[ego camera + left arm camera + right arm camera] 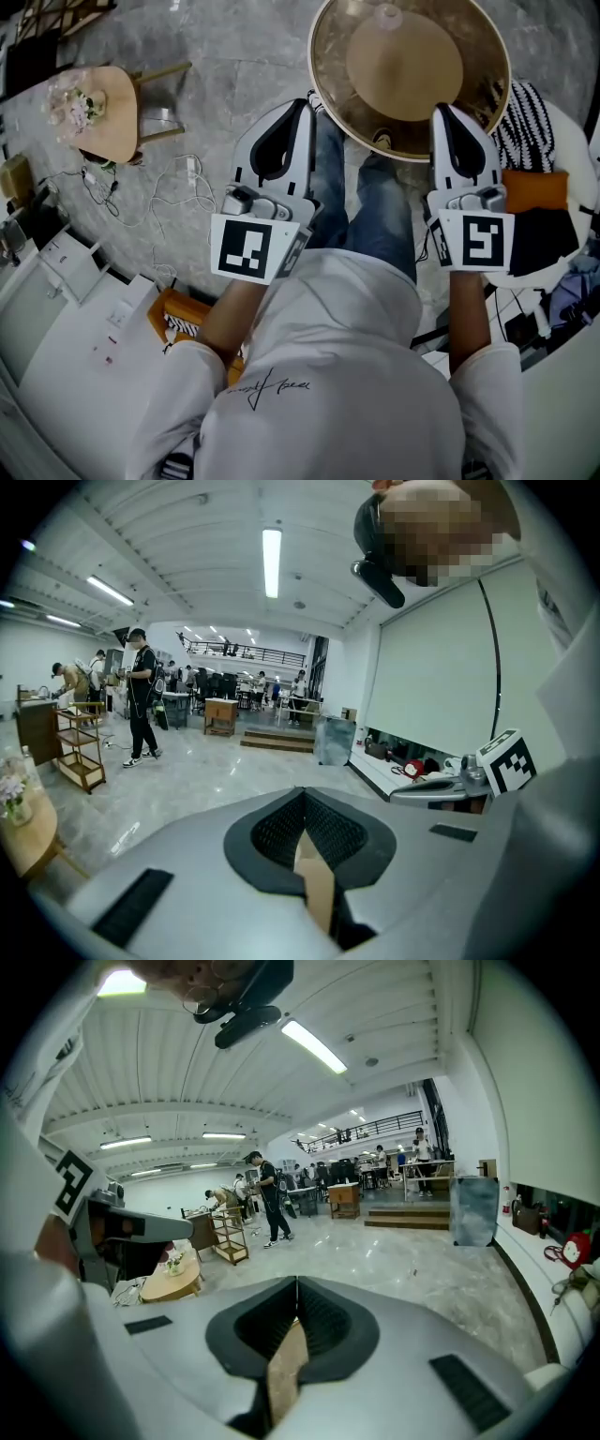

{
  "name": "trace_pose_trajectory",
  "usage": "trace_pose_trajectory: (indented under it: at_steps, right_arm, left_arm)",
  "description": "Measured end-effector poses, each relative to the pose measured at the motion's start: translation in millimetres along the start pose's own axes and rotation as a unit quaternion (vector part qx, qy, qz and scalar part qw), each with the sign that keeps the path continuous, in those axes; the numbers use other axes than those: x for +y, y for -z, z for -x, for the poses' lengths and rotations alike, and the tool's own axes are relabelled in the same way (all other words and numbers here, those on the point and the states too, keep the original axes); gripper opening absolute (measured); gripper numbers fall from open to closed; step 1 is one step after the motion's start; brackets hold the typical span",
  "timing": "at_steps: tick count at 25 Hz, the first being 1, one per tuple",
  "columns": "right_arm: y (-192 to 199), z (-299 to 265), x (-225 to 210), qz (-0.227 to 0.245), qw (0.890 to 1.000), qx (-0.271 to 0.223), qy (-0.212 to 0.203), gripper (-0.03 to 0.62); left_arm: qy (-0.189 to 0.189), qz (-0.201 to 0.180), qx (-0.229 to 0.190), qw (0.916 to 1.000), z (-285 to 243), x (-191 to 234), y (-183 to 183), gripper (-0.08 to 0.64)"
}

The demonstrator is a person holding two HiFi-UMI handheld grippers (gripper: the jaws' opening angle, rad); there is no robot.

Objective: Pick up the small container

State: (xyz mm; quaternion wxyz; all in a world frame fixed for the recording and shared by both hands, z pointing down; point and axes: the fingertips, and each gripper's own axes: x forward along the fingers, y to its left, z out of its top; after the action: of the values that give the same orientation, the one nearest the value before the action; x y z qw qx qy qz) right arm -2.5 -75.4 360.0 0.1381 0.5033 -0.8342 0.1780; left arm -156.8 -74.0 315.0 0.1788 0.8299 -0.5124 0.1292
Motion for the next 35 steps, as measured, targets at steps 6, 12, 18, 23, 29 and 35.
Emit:
trace_pose_trajectory:
  at_steps: [6,12,18,23,29,35]
  right_arm:
    - [16.4,-10.9,7.6,-0.005,1.000,0.006,0.001,0.015]
    - [29.8,-24.1,15.6,-0.011,1.000,0.011,-0.018,0.015]
    - [48.5,-39.1,7.5,-0.016,1.000,0.011,0.003,0.015]
    - [58.1,-52.5,4.7,-0.030,0.999,0.002,0.014,0.015]
    - [79.4,-69.4,-12.7,-0.031,0.998,0.000,0.046,0.015]
    - [92.9,-90.9,-28.2,-0.036,0.997,-0.008,0.065,0.015]
  left_arm:
    - [0.005,-0.005,0.010,0.9999,-13.7,12.0,18.7,0.015]
    - [0.000,-0.003,0.013,0.9999,-28.9,20.6,33.5,0.015]
    - [0.012,-0.001,0.012,0.9999,-50.2,21.6,55.1,0.015]
    - [0.027,-0.007,0.010,0.9996,-64.8,22.5,67.9,0.015]
    - [0.039,-0.013,0.011,0.9991,-82.1,23.4,84.9,0.015]
    - [0.053,-0.014,0.018,0.9983,-98.3,25.9,101.7,0.015]
